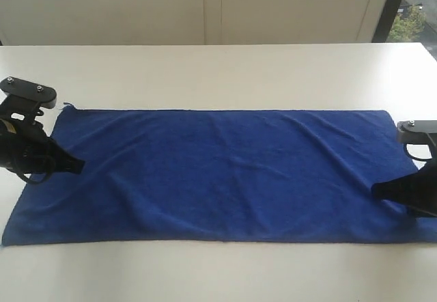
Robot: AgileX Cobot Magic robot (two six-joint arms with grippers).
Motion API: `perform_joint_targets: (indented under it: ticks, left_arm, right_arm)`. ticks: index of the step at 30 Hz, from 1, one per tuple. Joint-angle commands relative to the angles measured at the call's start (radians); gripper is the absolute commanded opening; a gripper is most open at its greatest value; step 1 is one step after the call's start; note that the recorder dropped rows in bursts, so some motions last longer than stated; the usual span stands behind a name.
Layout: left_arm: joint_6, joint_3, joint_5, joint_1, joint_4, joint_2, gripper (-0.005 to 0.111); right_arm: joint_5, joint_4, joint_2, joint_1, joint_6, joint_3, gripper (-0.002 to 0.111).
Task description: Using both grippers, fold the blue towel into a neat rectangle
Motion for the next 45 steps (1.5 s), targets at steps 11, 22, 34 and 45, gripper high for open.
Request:
perform_joint_targets:
  ticks: [11,22,34,45]
  left_arm:
    - [-0.010,0.005,0.016,-0.005,0.001,-0.043,0.000]
    - [-0.096,0.005,0.239,-0.005,0.001,-0.283,0.000]
    - [-0.141,0.007,0.556,-0.005,-0.028,-0.562,0.000]
    - [-0.152,0.033,0.646,-0.005,-0.028,-0.802,0.000]
  right_arm:
    - [-0.220,-0.005,-0.010,0.000,0.052,0.006,0.000]
    - [-0.187,-0.005,-0.206,0.000,0.052,0.019,0.000]
    - [-0.132,0.047,-0.621,0.000,0.090,0.143,0.000]
    - [-0.074,0.084,-0.755,0.000,0.090,0.143,0.000]
